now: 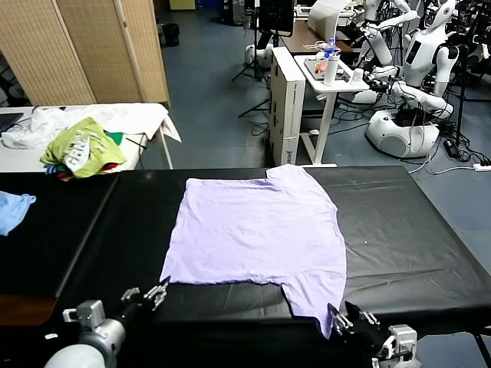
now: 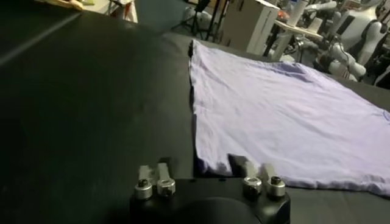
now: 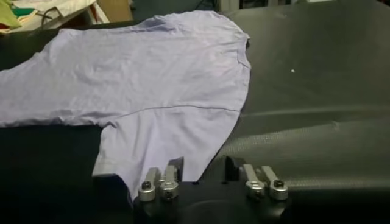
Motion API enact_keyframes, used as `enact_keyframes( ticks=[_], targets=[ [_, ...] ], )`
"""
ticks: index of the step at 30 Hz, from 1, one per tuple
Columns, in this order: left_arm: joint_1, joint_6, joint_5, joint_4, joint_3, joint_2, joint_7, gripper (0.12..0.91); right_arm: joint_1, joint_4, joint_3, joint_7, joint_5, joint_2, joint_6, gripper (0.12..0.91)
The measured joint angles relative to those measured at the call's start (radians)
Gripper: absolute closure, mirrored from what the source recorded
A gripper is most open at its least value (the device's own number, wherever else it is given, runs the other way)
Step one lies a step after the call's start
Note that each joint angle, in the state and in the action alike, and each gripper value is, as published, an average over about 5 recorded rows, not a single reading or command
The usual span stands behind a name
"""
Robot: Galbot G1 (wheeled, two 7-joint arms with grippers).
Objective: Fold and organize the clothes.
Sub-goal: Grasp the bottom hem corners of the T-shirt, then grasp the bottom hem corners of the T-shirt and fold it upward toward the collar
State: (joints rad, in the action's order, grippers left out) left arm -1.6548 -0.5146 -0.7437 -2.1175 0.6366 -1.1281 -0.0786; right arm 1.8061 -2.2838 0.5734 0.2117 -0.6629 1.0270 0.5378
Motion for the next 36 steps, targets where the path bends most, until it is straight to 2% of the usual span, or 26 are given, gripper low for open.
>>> enact_keyframes(
  ticks=[2, 11, 14, 18, 26, 30, 36],
  targets=[
    [-0.007, -0.004, -0.002, -0.011, 0.0, -0.002, -0.001, 0.883, 0.009, -0.014, 0.007, 0.007, 0.0, -0.005, 0.005, 0.886],
    [-0.075, -0.012, -0.01, -0.09, 0.029, -0.013, -0.025, 0.886, 0.109, -0.124, 0.066, 0.043, 0.003, -0.038, 0.075, 0.886],
    [-0.127, -0.013, -0.01, -0.133, 0.048, -0.019, -0.033, 0.886, 0.121, -0.144, 0.079, 0.051, 0.003, -0.047, 0.073, 0.886],
    [-0.189, -0.01, -0.016, -0.194, 0.075, -0.022, -0.044, 0.886, 0.106, -0.149, 0.094, 0.041, -0.012, -0.055, 0.04, 0.886],
    [-0.177, 0.041, -0.032, -0.233, 0.09, -0.038, -0.055, 0.886, -0.035, -0.107, 0.083, 0.032, -0.112, -0.091, -0.015, 0.886],
    [-0.115, 0.063, -0.045, -0.214, 0.08, -0.054, -0.072, 0.886, -0.141, -0.04, 0.054, 0.033, -0.128, -0.115, -0.028, 0.886],
    [-0.001, 0.066, -0.028, -0.154, 0.053, -0.064, -0.077, 0.886, -0.323, 0.093, -0.018, 0.033, -0.132, -0.135, -0.042, 0.886]
  ],
)
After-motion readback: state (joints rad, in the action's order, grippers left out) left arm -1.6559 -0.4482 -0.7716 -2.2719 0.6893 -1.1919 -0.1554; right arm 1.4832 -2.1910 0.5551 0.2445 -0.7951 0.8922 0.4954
